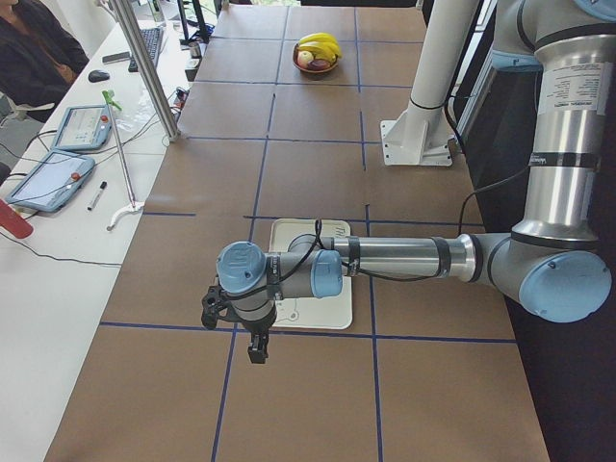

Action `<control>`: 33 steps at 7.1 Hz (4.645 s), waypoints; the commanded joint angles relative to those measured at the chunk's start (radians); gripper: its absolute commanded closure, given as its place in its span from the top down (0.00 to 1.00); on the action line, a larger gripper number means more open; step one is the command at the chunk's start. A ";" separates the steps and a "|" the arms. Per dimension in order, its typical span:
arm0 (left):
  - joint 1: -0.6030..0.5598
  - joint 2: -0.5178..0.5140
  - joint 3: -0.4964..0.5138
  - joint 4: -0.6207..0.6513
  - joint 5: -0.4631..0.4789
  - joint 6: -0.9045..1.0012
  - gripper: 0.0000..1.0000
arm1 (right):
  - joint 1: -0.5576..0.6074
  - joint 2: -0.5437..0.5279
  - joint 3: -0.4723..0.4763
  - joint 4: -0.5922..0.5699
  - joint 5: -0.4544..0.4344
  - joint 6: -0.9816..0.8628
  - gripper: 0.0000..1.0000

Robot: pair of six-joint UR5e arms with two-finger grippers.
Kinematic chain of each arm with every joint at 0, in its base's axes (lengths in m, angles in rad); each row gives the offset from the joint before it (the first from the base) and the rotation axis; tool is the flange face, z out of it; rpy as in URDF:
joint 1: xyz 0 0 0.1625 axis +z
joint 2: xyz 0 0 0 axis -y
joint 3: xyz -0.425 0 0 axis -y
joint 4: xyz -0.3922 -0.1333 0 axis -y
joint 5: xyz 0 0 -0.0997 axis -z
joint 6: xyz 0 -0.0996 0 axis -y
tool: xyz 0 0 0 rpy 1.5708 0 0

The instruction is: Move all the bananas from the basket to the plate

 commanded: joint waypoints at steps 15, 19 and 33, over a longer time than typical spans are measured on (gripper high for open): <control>0.081 -0.012 -0.084 -0.070 -0.005 -0.003 1.00 | -0.003 -0.001 0.141 -0.012 -0.001 0.001 1.00; 0.087 -0.020 -0.119 -0.062 -0.008 -0.003 1.00 | -0.072 -0.100 0.333 0.000 0.007 0.023 1.00; 0.130 -0.015 -0.124 -0.070 -0.127 -0.002 1.00 | -0.508 -0.364 0.438 0.365 -0.180 0.483 0.99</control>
